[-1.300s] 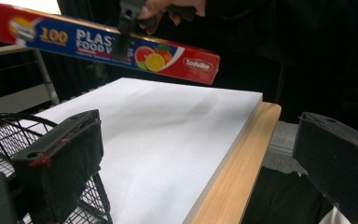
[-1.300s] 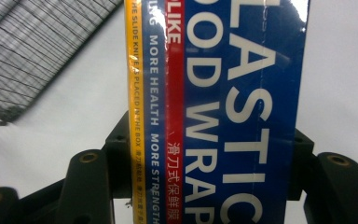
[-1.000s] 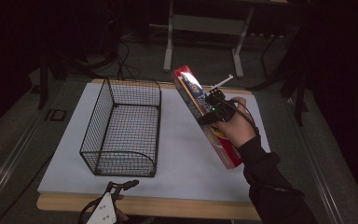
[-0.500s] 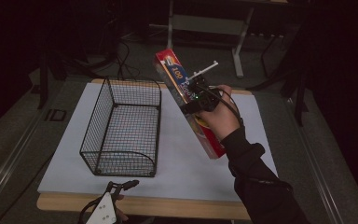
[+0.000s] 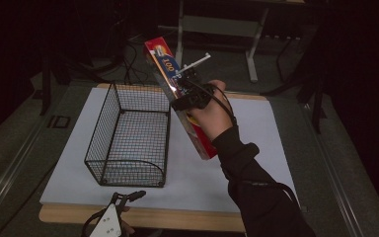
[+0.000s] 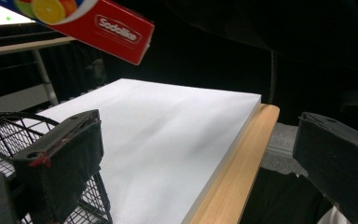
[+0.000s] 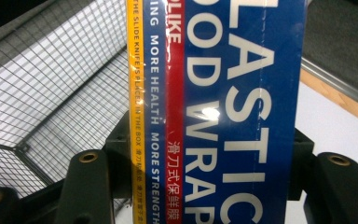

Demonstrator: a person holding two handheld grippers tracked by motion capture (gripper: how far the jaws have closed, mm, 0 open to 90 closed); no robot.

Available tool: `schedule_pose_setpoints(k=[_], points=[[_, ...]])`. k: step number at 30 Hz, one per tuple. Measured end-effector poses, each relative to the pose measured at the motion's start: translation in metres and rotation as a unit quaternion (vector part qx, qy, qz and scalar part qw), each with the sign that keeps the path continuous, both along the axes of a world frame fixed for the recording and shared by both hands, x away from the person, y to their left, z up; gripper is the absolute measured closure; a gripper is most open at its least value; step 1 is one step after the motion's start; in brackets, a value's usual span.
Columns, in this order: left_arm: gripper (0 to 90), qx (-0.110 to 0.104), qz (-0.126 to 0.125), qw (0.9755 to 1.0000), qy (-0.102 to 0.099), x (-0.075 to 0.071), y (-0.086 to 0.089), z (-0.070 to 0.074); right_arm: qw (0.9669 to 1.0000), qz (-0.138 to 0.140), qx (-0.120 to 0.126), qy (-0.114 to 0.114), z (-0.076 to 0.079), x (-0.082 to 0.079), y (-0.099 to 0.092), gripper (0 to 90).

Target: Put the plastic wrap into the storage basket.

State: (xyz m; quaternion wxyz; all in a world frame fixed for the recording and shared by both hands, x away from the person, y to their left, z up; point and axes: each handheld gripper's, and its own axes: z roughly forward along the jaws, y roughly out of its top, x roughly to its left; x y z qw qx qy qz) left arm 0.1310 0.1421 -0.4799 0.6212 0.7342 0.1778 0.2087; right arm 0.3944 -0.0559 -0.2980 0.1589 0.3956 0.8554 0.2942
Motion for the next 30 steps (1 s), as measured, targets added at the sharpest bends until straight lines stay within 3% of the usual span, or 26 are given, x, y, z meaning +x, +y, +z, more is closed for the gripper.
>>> schedule_pose_setpoints(k=[15, 22, 30], points=[[2.2, -0.001, -0.005, 1.0000, 0.001, -0.001, 0.000, 0.000, 0.9993, 0.012, 0.028, -0.023, 0.015, -0.002, 0.057, 40.0], [2.2, -0.001, -0.007, 1.0000, 0.001, -0.001, -0.001, 0.000, 0.9982, 0.019, 0.050, -0.028, 0.006, -0.001, 0.090, 40.0], [2.2, -0.004, -0.010, 0.9999, 0.002, -0.002, -0.001, 0.000, 0.9970, 0.006, 0.075, -0.019, -0.014, 0.003, 0.114, 40.0]])
